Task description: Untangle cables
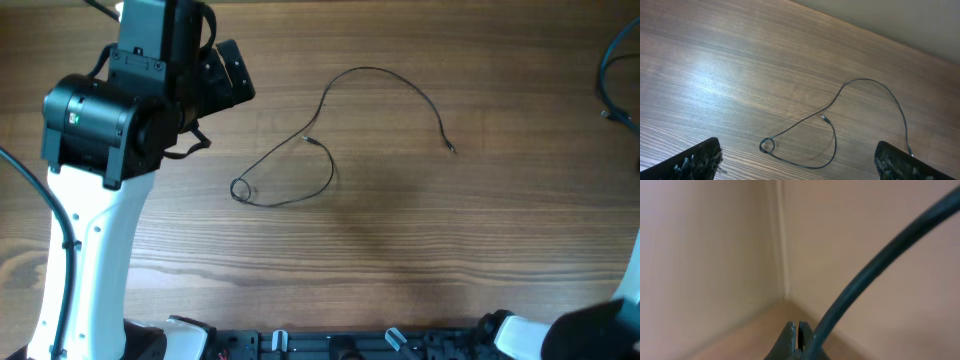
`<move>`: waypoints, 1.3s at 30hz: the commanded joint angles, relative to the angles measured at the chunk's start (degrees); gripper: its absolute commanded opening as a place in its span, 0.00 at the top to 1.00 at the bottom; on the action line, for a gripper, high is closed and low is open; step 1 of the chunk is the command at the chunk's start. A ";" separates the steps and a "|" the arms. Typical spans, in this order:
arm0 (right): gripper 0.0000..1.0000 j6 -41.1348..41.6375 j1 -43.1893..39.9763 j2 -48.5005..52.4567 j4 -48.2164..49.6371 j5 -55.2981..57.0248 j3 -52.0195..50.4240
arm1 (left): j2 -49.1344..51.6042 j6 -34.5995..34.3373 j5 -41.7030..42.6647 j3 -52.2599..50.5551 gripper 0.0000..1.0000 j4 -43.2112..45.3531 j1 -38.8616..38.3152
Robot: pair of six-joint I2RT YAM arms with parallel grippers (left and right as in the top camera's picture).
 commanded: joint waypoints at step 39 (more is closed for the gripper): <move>0.96 37.88 -7.76 15.89 -31.98 -18.93 0.04 | 0.17 0.90 5.20 -3.54 0.04 -6.58 -0.07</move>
